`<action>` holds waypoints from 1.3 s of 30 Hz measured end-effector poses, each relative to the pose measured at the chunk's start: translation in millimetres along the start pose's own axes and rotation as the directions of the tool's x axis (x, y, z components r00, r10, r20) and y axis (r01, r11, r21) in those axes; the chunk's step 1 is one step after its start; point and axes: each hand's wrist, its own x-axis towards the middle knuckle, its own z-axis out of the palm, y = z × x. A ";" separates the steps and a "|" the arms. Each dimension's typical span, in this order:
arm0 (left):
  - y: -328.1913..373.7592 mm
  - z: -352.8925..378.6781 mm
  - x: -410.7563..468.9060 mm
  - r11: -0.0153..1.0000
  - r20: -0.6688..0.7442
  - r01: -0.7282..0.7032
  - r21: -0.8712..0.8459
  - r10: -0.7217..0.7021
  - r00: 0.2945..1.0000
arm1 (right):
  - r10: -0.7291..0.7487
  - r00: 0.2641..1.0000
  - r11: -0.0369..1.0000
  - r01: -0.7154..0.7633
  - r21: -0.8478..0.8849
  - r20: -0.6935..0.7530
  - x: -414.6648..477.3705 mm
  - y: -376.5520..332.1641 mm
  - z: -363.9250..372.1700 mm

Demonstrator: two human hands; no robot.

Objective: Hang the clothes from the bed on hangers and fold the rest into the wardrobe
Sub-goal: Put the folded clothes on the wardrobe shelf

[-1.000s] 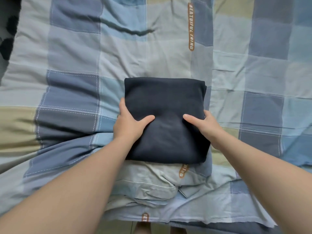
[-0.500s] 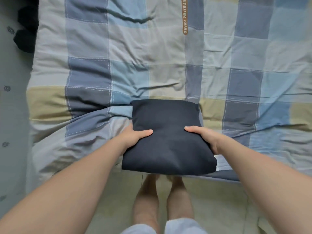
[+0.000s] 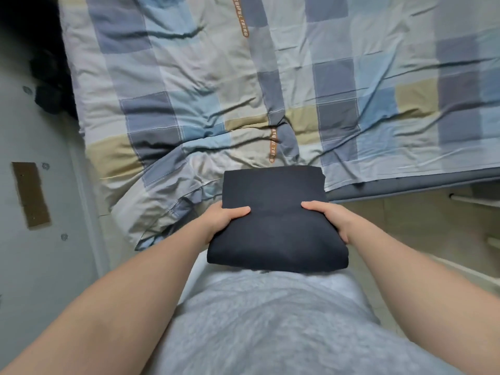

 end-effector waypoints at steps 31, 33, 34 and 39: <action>-49.7 436.0 -206.3 0.305 0.770 -0.866 0.397 0.402 0.495 | -0.490 0.326 0.107 0.943 0.316 -0.808 -277.9 410.1 -190.1; -85.0 469.0 -213.8 0.279 0.806 -0.873 0.401 0.345 0.481 | -0.429 0.323 0.066 0.943 0.327 -0.843 -278.7 456.9 -202.5; -101.3 483.7 -216.8 0.272 0.823 -0.873 0.404 0.309 0.477 | -0.397 0.329 0.051 0.940 0.337 -0.857 -278.3 478.5 -207.5; -171.0 554.1 -219.8 0.240 0.868 -0.861 0.448 0.116 0.484 | -0.212 0.374 -0.019 0.922 0.386 -0.903 -270.2 568.0 -220.9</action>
